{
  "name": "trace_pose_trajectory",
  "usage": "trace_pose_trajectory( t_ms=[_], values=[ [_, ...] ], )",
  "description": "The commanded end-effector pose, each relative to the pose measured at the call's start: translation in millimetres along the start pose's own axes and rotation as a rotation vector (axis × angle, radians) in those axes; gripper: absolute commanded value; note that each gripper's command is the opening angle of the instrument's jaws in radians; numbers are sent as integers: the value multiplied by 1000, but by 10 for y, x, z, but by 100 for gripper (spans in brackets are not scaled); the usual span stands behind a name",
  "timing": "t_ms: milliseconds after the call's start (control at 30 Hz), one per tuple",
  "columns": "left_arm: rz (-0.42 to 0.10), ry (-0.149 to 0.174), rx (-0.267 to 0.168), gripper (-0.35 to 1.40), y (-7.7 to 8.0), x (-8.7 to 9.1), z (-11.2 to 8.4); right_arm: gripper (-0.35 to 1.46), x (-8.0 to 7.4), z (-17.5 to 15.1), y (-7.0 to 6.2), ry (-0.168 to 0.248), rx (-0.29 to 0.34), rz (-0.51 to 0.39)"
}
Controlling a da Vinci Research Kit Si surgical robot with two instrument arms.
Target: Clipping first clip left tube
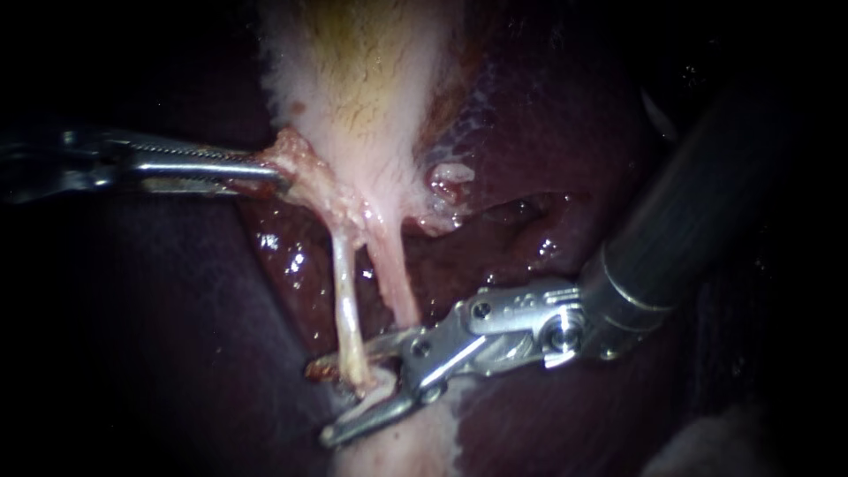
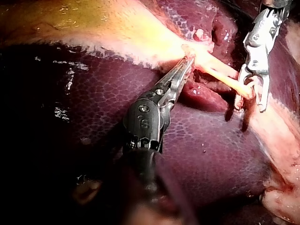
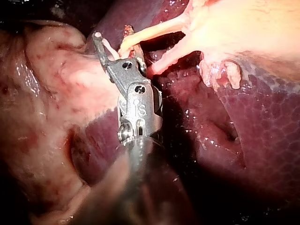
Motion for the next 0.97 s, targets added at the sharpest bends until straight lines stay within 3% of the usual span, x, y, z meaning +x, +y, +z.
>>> trace_pose_trajectory(
  t_ms=[33, 267, 333, 500, 967],
  values=[
    [0, 0, 0, -35, 0, 0, 0, 13, 1, -2, 1, -4, -5, 2],
    [0, 0, 0, -35, 0, 0, 0, -15, 3, -10, 5, -7, -22, 6],
    [0, 0, 0, -35, 0, 0, 0, -35, 3, -12, 4, -12, -25, 12],
    [0, 0, 0, -35, 0, 0, 0, -35, 11, -19, 3, -88, -42, 57],
    [0, 0, -1, -35, -2, -1, 0, -35, 9, -21, 3, -88, -42, 62]
  ],
)
